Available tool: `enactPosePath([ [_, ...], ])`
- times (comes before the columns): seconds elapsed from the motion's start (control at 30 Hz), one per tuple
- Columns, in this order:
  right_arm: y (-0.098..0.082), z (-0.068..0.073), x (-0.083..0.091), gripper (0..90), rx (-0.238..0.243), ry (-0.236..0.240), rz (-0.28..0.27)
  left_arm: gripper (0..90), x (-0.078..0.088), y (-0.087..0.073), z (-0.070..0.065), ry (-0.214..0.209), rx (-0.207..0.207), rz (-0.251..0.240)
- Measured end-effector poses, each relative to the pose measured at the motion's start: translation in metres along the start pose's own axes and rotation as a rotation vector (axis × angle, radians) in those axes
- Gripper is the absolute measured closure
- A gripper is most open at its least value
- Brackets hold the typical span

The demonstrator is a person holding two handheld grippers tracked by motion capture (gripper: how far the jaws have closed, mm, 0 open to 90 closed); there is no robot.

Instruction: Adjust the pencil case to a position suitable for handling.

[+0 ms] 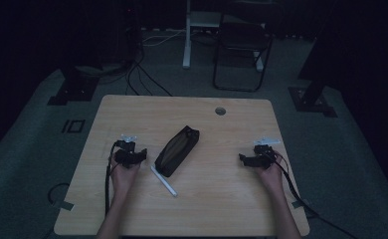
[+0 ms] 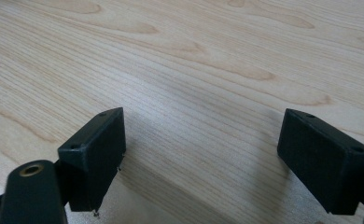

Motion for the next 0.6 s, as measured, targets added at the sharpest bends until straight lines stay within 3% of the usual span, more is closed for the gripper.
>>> enactPosePath([
  [0.27, 0.0, 0.0, 0.0, 15.2, 0.0, 0.0, 0.0, 44.8, 0.021, 0.008, -0.012, -0.006, -0.036, -0.037],
  [0.5, 0.0, 0.0, 0.0, 15.2, 0.0, 0.0, 0.0, 44.0, 0.045, 0.018, -0.035, -0.049, -0.079, -0.089],
  [0.6, 0.0, 0.0, 0.0, 15.2, 0.0, 0.0, 0.0, 43.6, 0.047, 0.019, -0.037, -0.054, -0.085, -0.093],
])
Point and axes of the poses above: each handheld gripper's, and its own axes: x roughly backward along the jaws, y roughly out of its top, z roughly to its left, the point moved 1 cm from there along -x, roughly forward along the jaws, and after that the axes turned 4 degrees about -z, right-handed, at the moved point
